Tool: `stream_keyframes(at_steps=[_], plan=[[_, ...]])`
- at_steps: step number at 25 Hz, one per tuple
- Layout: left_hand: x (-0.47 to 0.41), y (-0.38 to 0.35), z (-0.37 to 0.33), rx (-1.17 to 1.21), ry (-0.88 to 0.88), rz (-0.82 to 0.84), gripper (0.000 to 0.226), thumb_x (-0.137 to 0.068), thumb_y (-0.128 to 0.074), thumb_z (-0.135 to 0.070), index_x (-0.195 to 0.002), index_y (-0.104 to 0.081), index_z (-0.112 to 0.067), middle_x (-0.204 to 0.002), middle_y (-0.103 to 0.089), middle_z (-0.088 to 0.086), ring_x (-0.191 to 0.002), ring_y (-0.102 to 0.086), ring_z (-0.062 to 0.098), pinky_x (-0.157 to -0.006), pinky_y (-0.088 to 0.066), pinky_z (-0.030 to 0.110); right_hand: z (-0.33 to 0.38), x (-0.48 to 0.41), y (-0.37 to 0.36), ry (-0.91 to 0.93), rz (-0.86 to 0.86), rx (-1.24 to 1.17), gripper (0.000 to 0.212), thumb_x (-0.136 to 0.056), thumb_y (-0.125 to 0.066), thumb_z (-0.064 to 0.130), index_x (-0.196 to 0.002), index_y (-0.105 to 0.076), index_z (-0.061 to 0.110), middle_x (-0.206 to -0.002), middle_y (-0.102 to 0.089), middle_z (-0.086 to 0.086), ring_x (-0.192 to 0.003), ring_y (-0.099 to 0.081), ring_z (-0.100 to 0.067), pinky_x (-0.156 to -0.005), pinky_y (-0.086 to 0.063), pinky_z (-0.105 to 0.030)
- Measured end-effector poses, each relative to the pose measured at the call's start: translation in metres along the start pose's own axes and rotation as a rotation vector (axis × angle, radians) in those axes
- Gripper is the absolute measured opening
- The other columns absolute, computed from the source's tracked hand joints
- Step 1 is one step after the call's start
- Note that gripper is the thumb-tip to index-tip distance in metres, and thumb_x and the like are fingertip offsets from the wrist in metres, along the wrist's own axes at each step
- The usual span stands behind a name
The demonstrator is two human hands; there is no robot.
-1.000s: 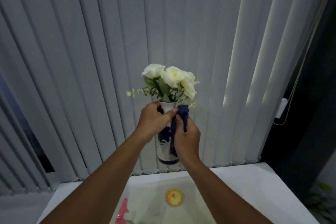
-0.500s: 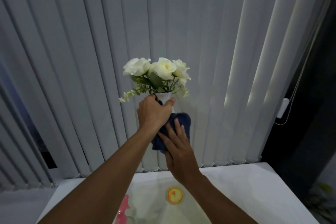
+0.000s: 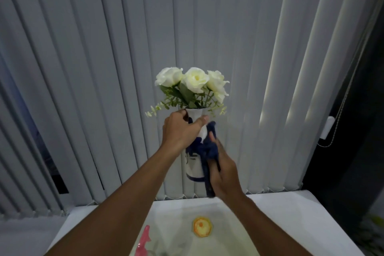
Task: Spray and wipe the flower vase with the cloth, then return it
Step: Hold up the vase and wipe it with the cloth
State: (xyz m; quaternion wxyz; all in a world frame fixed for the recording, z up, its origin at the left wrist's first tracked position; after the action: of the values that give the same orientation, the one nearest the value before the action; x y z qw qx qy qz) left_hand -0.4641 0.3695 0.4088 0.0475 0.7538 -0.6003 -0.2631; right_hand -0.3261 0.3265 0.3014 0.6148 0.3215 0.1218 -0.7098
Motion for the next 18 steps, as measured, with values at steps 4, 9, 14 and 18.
stream_keyframes(at_steps=[4,9,14,18], plan=[[-0.004,-0.001,0.001,0.110,-0.015,0.101,0.039,-0.073,-0.082,-0.050,-0.095,-0.079,-0.017,-0.090,-0.080,0.000,-0.086,-0.075,0.018,-0.086,-0.061,0.045,0.020,-0.044,0.005,-0.301,-0.040,-0.280,0.023,-0.105,-0.045,0.022,-0.098,-0.067,0.028,-0.082,-0.074,0.001,-0.076,-0.069,-0.012,-0.068,-0.054,-0.024],[-0.003,0.002,0.007,0.215,0.037,0.176,0.025,-0.078,-0.085,-0.039,-0.096,-0.079,-0.022,-0.093,-0.080,-0.002,-0.090,-0.076,0.017,-0.091,-0.061,0.044,-0.024,-0.014,-0.019,-0.811,-0.046,-0.731,0.050,-0.091,-0.058,0.053,-0.117,-0.071,0.013,-0.104,-0.077,-0.015,-0.097,-0.071,-0.037,-0.085,-0.057,-0.046],[0.003,-0.002,0.017,0.245,0.055,0.149,0.025,-0.076,-0.084,-0.047,-0.094,-0.079,-0.029,-0.090,-0.080,-0.006,-0.087,-0.076,0.014,-0.087,-0.063,0.041,-0.033,0.027,-0.041,-1.060,0.015,-1.190,0.070,-0.082,-0.074,0.046,-0.133,-0.059,0.000,-0.119,-0.061,-0.024,-0.109,-0.058,-0.040,-0.112,-0.037,-0.053],[0.004,-0.009,0.028,0.141,0.051,0.135,0.046,-0.077,-0.076,-0.058,-0.097,-0.077,-0.017,-0.091,-0.079,0.004,-0.085,-0.076,0.020,-0.086,-0.062,0.045,-0.027,0.025,-0.046,-1.169,0.012,-1.203,0.065,-0.076,-0.079,0.049,-0.119,-0.063,0.003,-0.108,-0.066,-0.021,-0.097,-0.062,-0.037,-0.086,-0.049,-0.044]])
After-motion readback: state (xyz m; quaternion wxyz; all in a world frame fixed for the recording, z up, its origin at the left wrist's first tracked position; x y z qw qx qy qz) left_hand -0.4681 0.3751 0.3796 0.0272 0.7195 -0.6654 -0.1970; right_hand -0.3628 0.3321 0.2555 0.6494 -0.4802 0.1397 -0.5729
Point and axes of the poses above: each hand's wrist, its own x-axis away from the middle knuckle, its own y-axis out of the back of the hand, z = x × y, the point moved 4 cm from there along -x, towards the middle knuckle
